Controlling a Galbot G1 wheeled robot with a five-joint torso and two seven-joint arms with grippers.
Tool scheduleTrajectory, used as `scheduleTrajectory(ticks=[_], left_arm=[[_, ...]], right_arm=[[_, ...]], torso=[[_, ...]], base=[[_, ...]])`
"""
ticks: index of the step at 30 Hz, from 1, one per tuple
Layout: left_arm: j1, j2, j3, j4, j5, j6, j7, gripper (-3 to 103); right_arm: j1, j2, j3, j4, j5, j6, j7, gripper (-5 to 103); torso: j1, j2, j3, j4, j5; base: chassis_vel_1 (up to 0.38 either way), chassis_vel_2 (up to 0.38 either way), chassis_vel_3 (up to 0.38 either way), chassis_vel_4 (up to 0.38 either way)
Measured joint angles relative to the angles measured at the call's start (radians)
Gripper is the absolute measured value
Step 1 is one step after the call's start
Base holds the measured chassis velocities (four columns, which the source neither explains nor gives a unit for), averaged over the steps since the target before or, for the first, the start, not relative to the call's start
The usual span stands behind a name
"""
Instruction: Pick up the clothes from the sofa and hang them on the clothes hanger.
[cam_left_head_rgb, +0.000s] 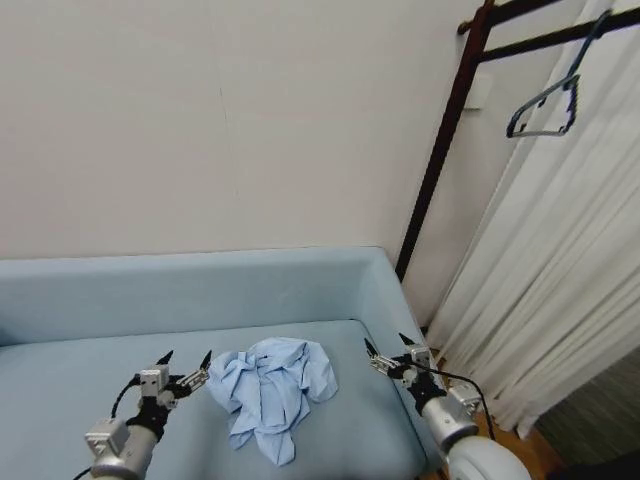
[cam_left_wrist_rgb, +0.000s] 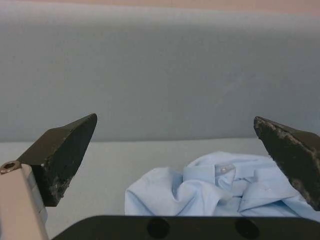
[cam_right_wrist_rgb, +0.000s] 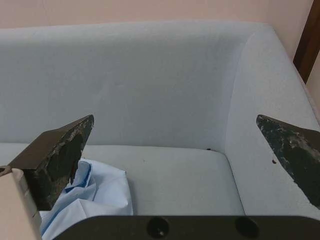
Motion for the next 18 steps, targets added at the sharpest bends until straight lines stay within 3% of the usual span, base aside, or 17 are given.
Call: scheduleTrajectory(ticks=[2,6,10,12,13,18], left_arm=[[-0.031,0.028,0.022,0.002,-0.04,0.076,-0.052,100],[-0.076,0.061,0.04,0.021,-0.079,0.133,-0.082,100],[-0.16,0.148,0.066,0.071,-0.196,0.226,-0.172,100],[-0.171,0.162,0.067,0.08,-0.226,0.241,-0.197,100],[-0.19,0.182,0.073,0.095,-0.266,0.256,-0.228,100],[-0.304,0.242,0.141,0.172,-0.37,0.299,-0.294,100]], right_arm=[[0.006,-0.009,-0.002,-0.005,0.012,-0.002,0.007,100],[0.011,-0.02,-0.003,-0.011,0.024,-0.003,0.014,100],[0.018,-0.046,-0.006,-0.021,0.053,-0.01,0.027,100],[0.027,-0.055,-0.012,-0.027,0.064,-0.014,0.03,100],[0.038,-0.065,-0.018,-0.035,0.077,-0.019,0.034,100],[0.046,-0.093,-0.022,-0.046,0.097,-0.025,0.048,100]], torso=[[0.0,0.0,0.0,0.0001,-0.0001],[0.0,0.0,0.0,-0.0001,0.0],[0.0,0.0,0.0,-0.0004,-0.0001],[0.0,0.0,0.0,-0.0004,-0.0001],[0.0,0.0,0.0,0.0008,0.0001],[0.0,0.0,0.0,-0.0006,0.0001]], base=[[0.0,0.0,0.0,0.0],[0.0,0.0,0.0,0.0],[0.0,0.0,0.0,0.0],[0.0,0.0,0.0,0.0],[0.0,0.0,0.0,0.0],[0.0,0.0,0.0,0.0]])
